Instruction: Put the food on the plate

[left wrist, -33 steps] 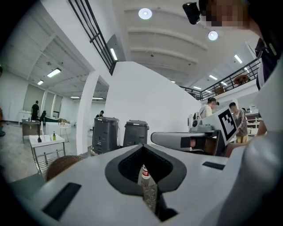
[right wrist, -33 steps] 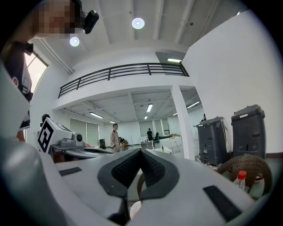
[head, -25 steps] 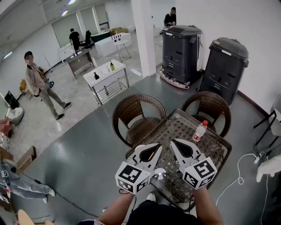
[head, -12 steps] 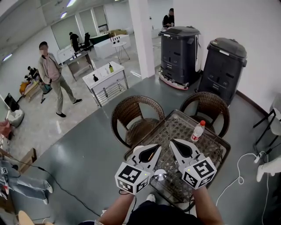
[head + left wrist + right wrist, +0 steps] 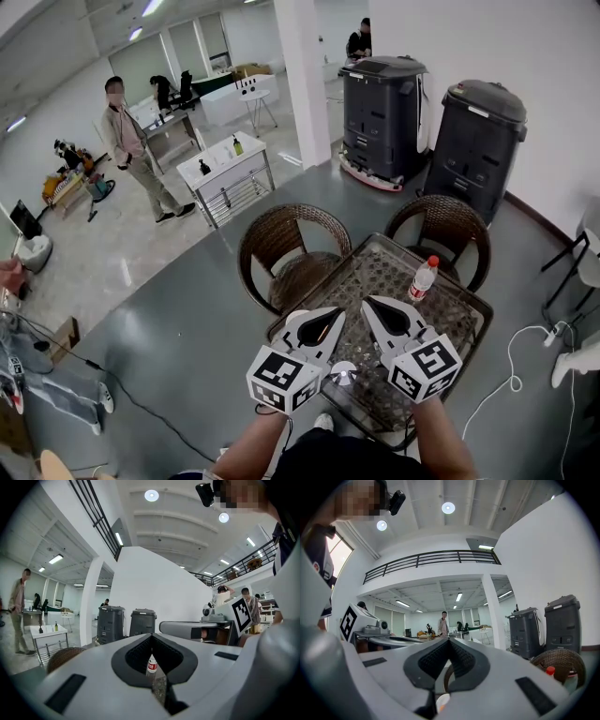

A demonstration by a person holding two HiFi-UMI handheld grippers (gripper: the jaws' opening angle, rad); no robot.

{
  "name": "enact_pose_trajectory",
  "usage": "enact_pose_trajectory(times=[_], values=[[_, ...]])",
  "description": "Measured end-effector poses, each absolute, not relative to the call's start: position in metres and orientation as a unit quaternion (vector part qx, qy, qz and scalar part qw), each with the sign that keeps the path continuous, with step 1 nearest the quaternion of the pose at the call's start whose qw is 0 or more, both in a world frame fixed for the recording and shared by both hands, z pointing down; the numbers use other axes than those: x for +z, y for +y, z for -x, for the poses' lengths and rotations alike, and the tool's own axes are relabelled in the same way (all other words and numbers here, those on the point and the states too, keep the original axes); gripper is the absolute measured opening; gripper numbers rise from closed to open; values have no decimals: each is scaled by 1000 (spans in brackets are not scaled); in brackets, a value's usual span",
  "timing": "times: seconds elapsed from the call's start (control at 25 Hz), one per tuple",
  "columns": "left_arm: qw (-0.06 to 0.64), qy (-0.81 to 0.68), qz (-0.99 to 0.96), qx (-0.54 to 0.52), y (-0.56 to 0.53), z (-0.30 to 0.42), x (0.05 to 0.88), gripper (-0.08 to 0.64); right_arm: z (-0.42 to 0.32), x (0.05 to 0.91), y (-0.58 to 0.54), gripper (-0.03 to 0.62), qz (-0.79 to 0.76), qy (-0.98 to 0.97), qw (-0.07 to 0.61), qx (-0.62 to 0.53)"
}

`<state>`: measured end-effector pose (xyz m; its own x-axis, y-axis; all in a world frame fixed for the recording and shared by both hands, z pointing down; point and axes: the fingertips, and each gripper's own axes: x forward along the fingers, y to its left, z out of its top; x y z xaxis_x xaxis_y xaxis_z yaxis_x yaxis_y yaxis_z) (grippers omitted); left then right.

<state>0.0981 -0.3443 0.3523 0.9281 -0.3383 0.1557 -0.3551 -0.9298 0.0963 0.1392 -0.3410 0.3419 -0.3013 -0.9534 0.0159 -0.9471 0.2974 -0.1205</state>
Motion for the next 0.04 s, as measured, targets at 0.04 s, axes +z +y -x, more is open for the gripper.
enact_pose_trajectory(times=[0.04], values=[[62,-177,-980,68,-345,-98,352,9,-140,342,-341,5,591,804,29,-54]])
